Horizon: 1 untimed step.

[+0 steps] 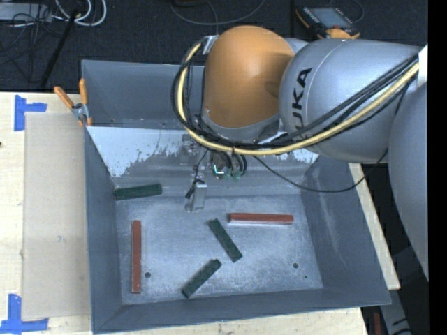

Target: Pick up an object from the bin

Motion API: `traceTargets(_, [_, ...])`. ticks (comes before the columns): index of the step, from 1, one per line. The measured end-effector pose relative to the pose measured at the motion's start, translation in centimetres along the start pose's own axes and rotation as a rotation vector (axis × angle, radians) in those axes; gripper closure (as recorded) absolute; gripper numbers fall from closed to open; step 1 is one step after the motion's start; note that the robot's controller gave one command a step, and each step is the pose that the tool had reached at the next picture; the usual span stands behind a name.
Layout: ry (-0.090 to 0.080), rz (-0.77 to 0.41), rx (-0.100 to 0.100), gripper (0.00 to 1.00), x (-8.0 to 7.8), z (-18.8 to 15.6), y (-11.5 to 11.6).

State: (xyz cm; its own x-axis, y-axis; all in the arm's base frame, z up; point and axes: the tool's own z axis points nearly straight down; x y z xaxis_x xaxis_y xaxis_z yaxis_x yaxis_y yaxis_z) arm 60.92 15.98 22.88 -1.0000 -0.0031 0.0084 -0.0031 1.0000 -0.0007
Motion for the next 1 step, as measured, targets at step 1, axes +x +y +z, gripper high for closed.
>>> traceTargets(1, [0.003,-0.015,0.003,0.0,3.85,9.1,-8.34])
